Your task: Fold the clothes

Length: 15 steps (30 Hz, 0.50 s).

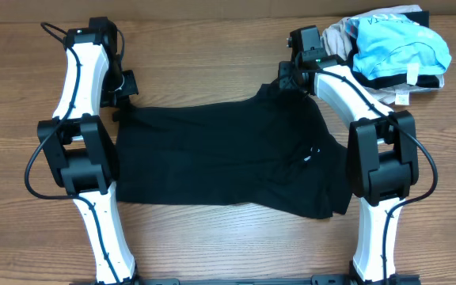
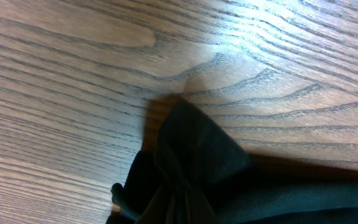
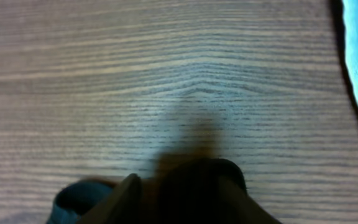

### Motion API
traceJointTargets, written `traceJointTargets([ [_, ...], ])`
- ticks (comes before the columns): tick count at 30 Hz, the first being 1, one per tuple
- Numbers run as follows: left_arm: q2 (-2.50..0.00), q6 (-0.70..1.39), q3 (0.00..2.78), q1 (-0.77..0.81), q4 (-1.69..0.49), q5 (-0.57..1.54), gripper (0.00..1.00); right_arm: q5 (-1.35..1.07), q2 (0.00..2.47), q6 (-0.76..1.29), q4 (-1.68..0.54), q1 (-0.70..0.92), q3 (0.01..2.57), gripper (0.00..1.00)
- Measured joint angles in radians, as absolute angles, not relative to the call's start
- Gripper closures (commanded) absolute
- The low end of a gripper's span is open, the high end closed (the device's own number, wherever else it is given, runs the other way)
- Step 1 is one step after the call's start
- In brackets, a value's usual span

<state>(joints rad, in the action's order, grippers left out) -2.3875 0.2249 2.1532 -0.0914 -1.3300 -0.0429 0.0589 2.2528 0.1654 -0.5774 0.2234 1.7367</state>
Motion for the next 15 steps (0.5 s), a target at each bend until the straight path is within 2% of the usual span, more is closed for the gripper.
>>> traceJointTargets([
  [3,-2.387,0.225,2.153,-0.091,-1.330,-0.043,0.96,0.060,2.253,0.175,-0.589,0.223,1.737,0.77],
  [7,-2.387,0.225,2.153,-0.091,-1.330,-0.043,0.96,0.061,2.253,0.179,-0.615,0.223,1.737,0.95],
  [15,-2.390,0.225,2.167,-0.091,-1.329,-0.062,0.96,0.059,2.253,0.183,-0.747,0.223,1.769,0.96],
])
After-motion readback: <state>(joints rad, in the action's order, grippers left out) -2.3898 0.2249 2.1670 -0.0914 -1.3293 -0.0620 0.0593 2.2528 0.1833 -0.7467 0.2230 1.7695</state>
